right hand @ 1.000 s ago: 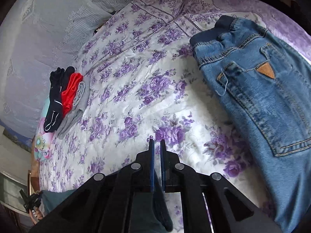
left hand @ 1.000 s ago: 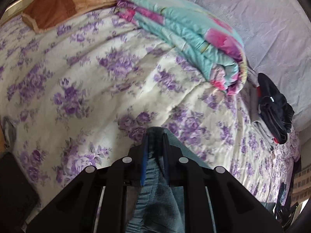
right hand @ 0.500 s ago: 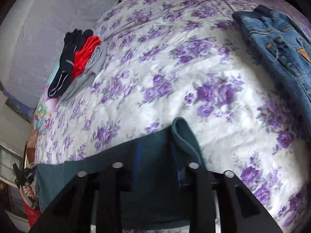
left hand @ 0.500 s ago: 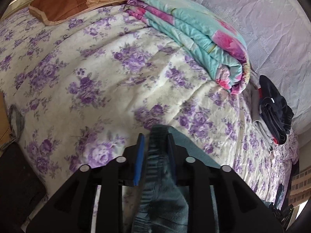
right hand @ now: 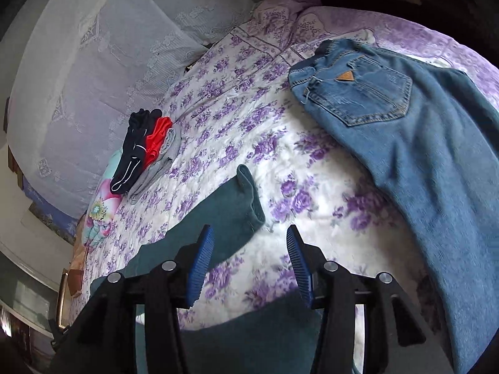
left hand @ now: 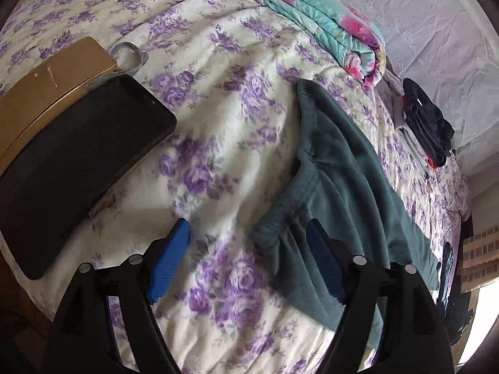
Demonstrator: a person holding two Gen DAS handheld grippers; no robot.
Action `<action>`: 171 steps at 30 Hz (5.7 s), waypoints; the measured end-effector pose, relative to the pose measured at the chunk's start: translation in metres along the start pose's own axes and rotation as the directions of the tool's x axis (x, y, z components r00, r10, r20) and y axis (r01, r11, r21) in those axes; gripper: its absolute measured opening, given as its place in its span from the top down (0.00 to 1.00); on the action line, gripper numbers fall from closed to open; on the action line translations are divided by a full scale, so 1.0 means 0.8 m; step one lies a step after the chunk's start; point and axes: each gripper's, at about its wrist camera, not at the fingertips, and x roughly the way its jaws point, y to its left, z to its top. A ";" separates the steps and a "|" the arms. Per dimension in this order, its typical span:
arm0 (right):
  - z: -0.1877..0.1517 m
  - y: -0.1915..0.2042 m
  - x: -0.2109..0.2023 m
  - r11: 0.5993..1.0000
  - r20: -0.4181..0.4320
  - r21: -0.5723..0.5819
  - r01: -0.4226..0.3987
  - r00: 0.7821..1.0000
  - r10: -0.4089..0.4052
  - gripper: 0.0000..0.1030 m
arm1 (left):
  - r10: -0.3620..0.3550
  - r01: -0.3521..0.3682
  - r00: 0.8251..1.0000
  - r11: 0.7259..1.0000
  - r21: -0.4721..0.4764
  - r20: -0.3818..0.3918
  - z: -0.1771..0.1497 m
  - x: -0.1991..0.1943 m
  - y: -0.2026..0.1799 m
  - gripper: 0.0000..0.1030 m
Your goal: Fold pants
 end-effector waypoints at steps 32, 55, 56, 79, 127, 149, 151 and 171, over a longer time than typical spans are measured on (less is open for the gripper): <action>-0.091 0.029 -0.033 0.989 -0.115 -0.098 -0.110 0.988 0.098 0.40 | 0.081 -0.088 0.976 0.996 0.024 0.201 -0.069 -0.078 -0.017 0.61; -0.123 0.339 0.189 0.836 -0.445 -0.423 -0.351 0.884 0.146 0.32 | 0.039 -0.071 0.992 0.958 0.279 0.119 -0.057 0.032 -0.151 0.44; -0.113 0.348 0.201 0.820 -0.411 -0.483 -0.306 0.906 0.096 0.32 | 0.033 -0.063 0.993 0.961 0.268 0.118 -0.054 0.032 -0.147 0.44; -0.077 0.369 0.313 0.551 -0.315 -0.820 -0.154 0.926 -0.209 0.94 | 0.099 -0.134 0.984 0.961 0.241 0.150 -0.016 0.065 -0.128 0.27; 0.080 0.052 0.138 0.861 -0.055 -0.404 0.310 0.931 -0.361 0.90 | 0.162 -0.192 0.955 0.976 0.105 0.248 0.016 0.057 -0.079 0.16; -0.047 0.188 0.110 0.865 -0.035 -0.491 0.100 0.990 -0.135 0.34 | 0.208 -0.414 0.836 0.847 0.333 0.508 -0.034 0.012 -0.166 0.16; -0.059 0.211 0.106 0.855 -0.036 -0.515 0.065 0.995 -0.097 0.31 | 0.195 -0.403 0.837 0.852 0.335 0.511 -0.038 0.009 -0.169 0.16; -0.167 0.338 0.205 0.723 -0.260 -0.679 -0.129 0.963 -0.072 0.16 | 0.173 -0.314 0.903 0.891 0.327 0.394 -0.026 0.044 -0.146 0.16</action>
